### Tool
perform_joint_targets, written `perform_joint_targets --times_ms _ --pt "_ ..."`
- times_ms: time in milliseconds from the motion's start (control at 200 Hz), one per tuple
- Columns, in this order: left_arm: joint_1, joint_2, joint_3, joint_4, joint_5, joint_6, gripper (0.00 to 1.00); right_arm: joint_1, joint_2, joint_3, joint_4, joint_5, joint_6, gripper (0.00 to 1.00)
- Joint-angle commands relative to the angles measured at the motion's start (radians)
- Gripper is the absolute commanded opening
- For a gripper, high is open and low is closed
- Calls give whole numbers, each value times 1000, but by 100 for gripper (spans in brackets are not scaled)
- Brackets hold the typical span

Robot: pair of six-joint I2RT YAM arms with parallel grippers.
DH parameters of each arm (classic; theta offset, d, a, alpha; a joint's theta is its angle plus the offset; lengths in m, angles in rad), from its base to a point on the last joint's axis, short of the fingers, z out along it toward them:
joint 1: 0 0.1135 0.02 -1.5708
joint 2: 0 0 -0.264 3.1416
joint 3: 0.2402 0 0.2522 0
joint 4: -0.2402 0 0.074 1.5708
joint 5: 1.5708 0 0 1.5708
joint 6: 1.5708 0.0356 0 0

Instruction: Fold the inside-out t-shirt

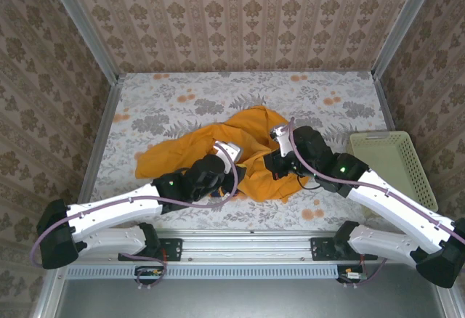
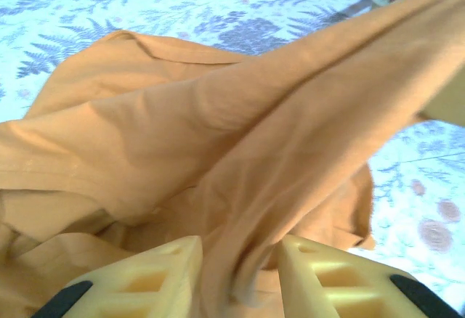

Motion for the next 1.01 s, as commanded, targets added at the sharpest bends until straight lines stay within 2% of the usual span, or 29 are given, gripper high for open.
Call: perform_joint_targets --times_ms 0,145,310,465,555,740,905,1000 --pt "-55 40 27 53 -18 -9 27 -4 -19 47 -2 -29 6 0" --pt "-58 124 40 102 -21 -37 26 -4 -18 54 2 -24 4 0" --pt "-45 184 39 163 13 -56 29 -4 -12 51 5 -17 9 0" --pt "8 210 35 143 0 -119 28 -4 -15 42 11 -7 14 0" --pt "52 208 16 135 -4 -148 36 -4 -20 36 10 -5 19 0" --pt "103 214 3 147 45 -143 37 -3 -23 30 3 -14 33 0" --pt "116 205 -22 229 167 -101 30 -4 -26 25 -21 38 43 0" --pt "114 202 -25 252 232 -69 21 -15 -15 35 -29 71 34 0"
